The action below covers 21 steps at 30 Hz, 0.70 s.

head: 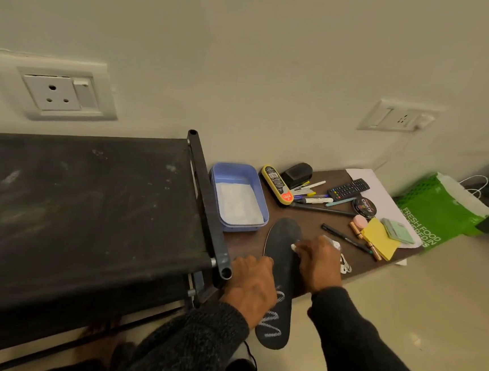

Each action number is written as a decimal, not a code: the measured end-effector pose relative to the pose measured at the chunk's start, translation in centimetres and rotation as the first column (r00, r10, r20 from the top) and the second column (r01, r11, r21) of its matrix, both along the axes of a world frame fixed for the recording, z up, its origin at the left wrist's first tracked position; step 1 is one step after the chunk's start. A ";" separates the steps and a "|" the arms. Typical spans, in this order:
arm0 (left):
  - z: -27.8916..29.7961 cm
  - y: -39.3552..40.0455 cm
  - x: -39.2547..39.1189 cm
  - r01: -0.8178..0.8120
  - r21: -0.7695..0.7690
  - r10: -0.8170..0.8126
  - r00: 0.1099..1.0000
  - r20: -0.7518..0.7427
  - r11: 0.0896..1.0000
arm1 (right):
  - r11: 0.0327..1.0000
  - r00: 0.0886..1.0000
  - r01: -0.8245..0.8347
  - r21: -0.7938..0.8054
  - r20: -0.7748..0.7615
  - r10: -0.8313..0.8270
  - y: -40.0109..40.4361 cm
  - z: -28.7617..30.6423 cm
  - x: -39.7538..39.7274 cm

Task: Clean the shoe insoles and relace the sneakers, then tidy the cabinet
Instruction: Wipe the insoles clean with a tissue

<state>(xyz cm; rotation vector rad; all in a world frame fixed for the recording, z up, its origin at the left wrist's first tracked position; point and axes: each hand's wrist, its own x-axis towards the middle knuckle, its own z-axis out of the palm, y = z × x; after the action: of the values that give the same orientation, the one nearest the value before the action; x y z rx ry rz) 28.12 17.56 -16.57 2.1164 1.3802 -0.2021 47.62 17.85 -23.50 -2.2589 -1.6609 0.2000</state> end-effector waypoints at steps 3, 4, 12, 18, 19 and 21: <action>0.1 0.2 -0.1 0.011 0.000 -0.011 1.000 0.003 1.000 | 0.998 0.998 0.058 -0.004 0.001 -0.058 3.8 0.3 1.6; 0.1 0.2 -0.1 0.012 -0.002 -0.012 1.000 -0.002 1.000 | 0.998 0.998 0.066 -0.010 -0.007 -0.066 4.4 0.3 1.9; 0.0 0.1 -0.4 -0.029 -0.012 0.030 0.996 0.081 1.000 | 0.991 0.991 -0.130 0.003 -0.003 0.130 -2.9 0.6 -1.6; 0.0 0.0 -0.1 -0.064 -0.012 0.064 0.994 0.084 0.998 | 0.973 0.973 -0.230 -0.005 -0.028 0.230 -7.1 0.5 -4.4; -0.1 0.0 0.0 -0.070 -0.014 0.071 0.994 0.087 0.997 | 0.978 0.978 -0.208 -0.001 -0.020 0.208 -6.1 0.3 -3.9; -0.2 0.1 -0.1 -0.084 -0.036 0.087 0.991 0.098 0.996 | 0.991 0.991 -0.130 0.000 0.000 0.130 -2.8 -0.2 -2.7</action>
<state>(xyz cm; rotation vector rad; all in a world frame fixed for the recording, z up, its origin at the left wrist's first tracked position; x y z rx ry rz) 28.06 17.69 -16.76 2.0088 1.3963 -0.0823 44.96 15.05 -23.67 -2.1515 -1.8095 0.2308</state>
